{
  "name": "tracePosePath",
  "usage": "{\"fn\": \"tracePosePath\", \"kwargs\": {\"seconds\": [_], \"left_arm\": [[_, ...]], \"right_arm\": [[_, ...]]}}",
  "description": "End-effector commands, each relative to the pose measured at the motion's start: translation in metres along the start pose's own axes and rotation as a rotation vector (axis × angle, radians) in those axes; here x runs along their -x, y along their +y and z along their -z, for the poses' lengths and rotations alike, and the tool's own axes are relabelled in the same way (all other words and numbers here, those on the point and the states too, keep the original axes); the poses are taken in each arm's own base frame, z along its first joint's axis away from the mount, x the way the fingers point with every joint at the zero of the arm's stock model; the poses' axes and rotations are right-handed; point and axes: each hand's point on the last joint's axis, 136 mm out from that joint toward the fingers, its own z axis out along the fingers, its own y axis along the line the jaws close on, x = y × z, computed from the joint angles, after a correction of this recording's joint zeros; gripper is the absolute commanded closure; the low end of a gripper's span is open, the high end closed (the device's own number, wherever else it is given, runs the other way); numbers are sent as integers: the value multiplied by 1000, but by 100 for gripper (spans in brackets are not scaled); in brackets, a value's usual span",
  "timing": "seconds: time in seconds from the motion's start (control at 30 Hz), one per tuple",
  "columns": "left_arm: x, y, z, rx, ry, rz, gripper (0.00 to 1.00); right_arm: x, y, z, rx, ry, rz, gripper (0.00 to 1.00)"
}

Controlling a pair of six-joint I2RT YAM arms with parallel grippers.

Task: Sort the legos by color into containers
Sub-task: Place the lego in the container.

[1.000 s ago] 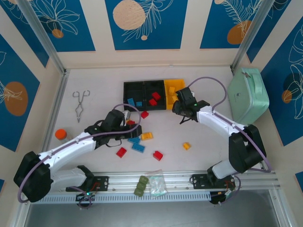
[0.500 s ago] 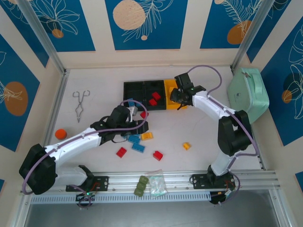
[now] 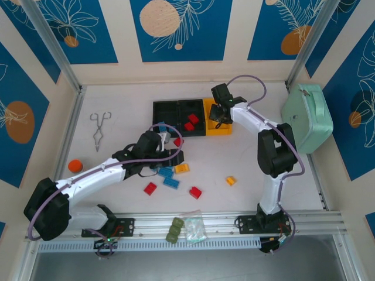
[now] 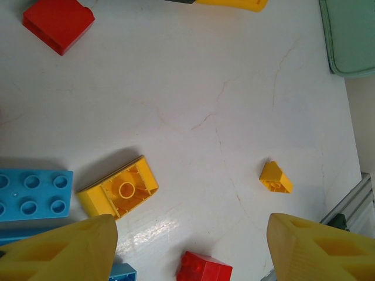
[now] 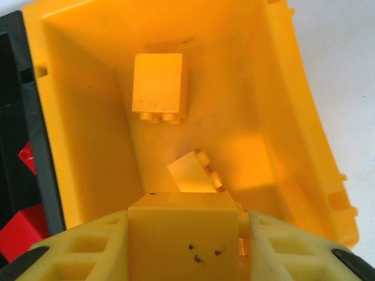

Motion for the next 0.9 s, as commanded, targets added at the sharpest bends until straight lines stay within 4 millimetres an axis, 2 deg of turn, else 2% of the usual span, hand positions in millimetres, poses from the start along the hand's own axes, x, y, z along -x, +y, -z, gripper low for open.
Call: {"fn": "tracePosePath", "kwargs": {"seconds": [0.0,0.3,0.47,0.57,0.73,0.87], "left_arm": [[-3,-4,-1,-16,3,-6,32],[-4,-3,-1,-15,3,-3,32],[-5,-2,0,-15,3,1,32],[-5,-1,0,-13,1,2,32],[-5,-1,-1,-13,2,2,32],[-4,-3,-2,-19,3,0,32]], "right_arm": [[8,-13,-1,-78,-6,19,60],[12,-22,-13,-164,-5,22,56],[17,-22,-10,-177,-12,16,46],[20,-16,-1,-160,-33,21,42],[25,-7,27,-105,-84,24,41],[17,-1,50,-41,-99,31,42]]}}
